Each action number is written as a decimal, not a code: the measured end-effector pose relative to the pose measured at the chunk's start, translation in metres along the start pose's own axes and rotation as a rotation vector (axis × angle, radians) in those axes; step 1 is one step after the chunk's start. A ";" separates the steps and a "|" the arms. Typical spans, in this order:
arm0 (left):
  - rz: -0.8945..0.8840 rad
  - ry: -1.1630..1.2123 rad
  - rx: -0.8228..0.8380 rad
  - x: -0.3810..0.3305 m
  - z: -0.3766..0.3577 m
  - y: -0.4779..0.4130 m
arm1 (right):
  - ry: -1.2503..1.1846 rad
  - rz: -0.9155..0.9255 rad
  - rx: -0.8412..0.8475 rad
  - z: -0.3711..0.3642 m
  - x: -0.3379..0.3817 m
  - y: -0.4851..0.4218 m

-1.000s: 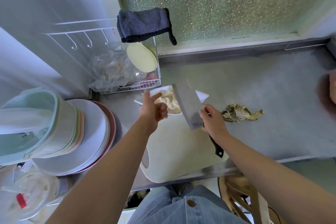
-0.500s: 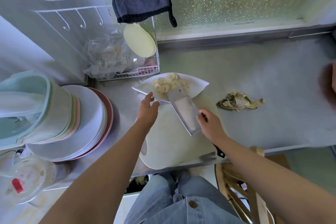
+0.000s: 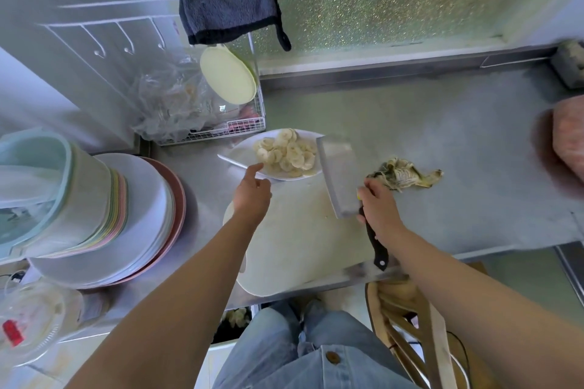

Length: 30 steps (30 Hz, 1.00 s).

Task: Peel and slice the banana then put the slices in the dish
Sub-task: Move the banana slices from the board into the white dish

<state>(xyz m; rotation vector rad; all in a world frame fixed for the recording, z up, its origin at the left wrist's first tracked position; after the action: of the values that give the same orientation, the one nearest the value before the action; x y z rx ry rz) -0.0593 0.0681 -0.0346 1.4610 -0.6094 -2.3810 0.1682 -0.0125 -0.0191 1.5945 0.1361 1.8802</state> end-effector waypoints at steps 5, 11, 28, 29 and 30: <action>-0.029 -0.029 0.077 -0.007 -0.012 -0.001 | -0.036 -0.037 0.032 -0.016 0.006 -0.021; 0.020 -0.056 0.059 -0.008 -0.014 -0.009 | 0.144 -0.001 -0.034 -0.009 -0.003 -0.027; -0.115 0.027 -0.003 -0.034 -0.020 0.025 | 0.316 0.287 -0.097 -0.005 0.019 0.004; -0.093 0.131 0.112 -0.040 -0.022 0.030 | 0.362 0.365 -0.067 -0.013 0.024 0.005; -0.055 0.236 0.217 -0.046 -0.023 0.034 | 0.388 0.432 -0.040 -0.021 0.029 0.008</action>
<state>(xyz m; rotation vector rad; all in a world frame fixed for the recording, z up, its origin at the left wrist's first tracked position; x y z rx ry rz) -0.0173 0.0545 0.0087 1.8389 -0.7949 -2.1904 0.1452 0.0039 0.0038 1.2856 -0.0892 2.4971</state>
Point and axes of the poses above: each hand's wrist, its own y-axis away from the middle knuckle, its own z-axis out of the back of the hand, x = y × z, the point moved 1 cm from there along -y, towards the middle knuckle, and after that the axes turned 2 degrees about -y, right-handed, at the moved point
